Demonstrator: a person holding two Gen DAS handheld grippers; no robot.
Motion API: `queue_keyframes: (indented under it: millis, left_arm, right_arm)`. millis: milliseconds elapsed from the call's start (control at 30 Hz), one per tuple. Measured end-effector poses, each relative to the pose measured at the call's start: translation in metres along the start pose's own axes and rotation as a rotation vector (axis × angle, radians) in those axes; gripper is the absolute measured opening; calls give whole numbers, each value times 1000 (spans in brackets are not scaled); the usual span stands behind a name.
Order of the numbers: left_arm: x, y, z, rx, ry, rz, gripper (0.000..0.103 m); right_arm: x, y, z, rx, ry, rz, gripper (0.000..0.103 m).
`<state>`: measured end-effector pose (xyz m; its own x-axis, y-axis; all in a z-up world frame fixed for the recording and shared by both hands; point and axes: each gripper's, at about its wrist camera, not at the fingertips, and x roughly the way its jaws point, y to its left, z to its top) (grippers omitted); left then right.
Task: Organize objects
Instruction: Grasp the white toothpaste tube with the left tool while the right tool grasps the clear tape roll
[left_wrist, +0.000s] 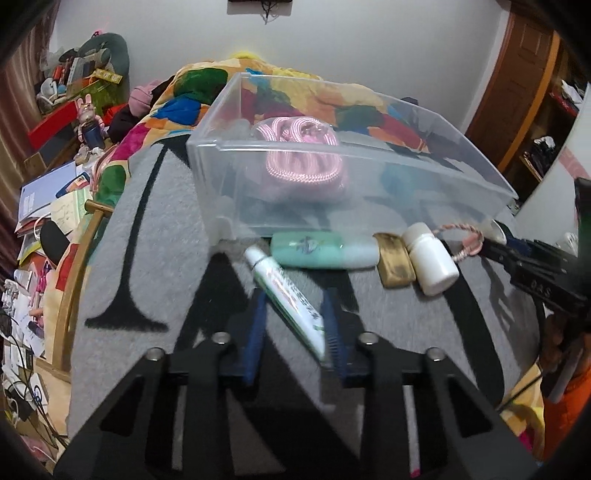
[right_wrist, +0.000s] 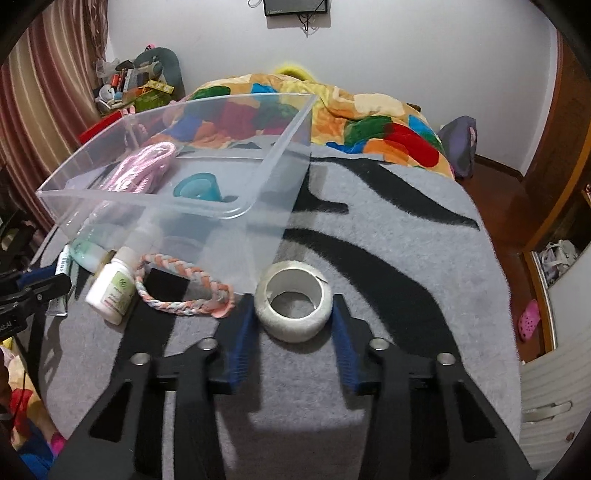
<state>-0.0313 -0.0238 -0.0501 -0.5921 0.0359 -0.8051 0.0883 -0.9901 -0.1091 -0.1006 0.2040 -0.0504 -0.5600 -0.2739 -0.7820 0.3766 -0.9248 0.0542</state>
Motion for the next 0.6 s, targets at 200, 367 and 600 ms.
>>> queue_keyframes:
  millis: [200, 367, 600]
  left_arm:
    - [-17, 1, -11, 42, -33, 11, 14]
    - [-40, -2, -13, 67, -85, -21, 12]
    - [-73, -7, 4, 90, -181, -63, 12]
  right_arm:
    - [-22, 5, -7, -15, -44, -22, 35]
    - [-47, 9, -9, -5, -87, -24, 35]
    - [-84, 16, 9, 9, -189, -8, 35]
